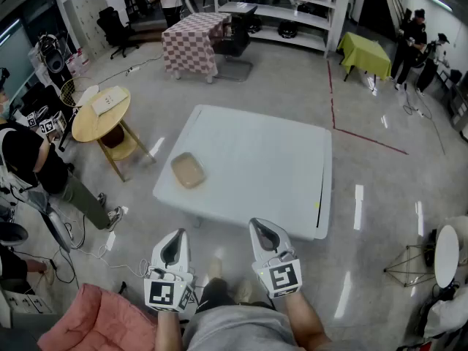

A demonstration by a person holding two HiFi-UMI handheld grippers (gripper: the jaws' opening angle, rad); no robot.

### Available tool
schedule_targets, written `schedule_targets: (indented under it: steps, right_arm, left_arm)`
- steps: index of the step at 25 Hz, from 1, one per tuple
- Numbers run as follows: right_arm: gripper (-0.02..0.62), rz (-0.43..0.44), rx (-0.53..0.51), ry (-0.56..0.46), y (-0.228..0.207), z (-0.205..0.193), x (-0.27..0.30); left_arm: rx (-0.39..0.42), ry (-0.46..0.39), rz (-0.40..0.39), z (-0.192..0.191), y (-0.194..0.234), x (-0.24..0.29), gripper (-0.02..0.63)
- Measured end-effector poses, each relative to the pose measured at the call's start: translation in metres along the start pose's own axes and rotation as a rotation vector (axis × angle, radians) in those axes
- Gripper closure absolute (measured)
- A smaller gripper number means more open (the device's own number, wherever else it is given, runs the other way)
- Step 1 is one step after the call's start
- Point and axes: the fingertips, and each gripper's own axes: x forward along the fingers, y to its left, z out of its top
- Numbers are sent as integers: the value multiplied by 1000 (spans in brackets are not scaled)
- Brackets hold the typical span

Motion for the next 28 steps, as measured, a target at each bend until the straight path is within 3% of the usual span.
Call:
schedule_targets:
  steps: [17,28]
  right_arm:
    - [592,60,23,14,7,-1,24]
    - [592,63,13,70,0,-17,98]
  left_arm:
    - [-7,11,58,-3,15,-2,594]
    - [-27,21,48,-12,69,55,594]
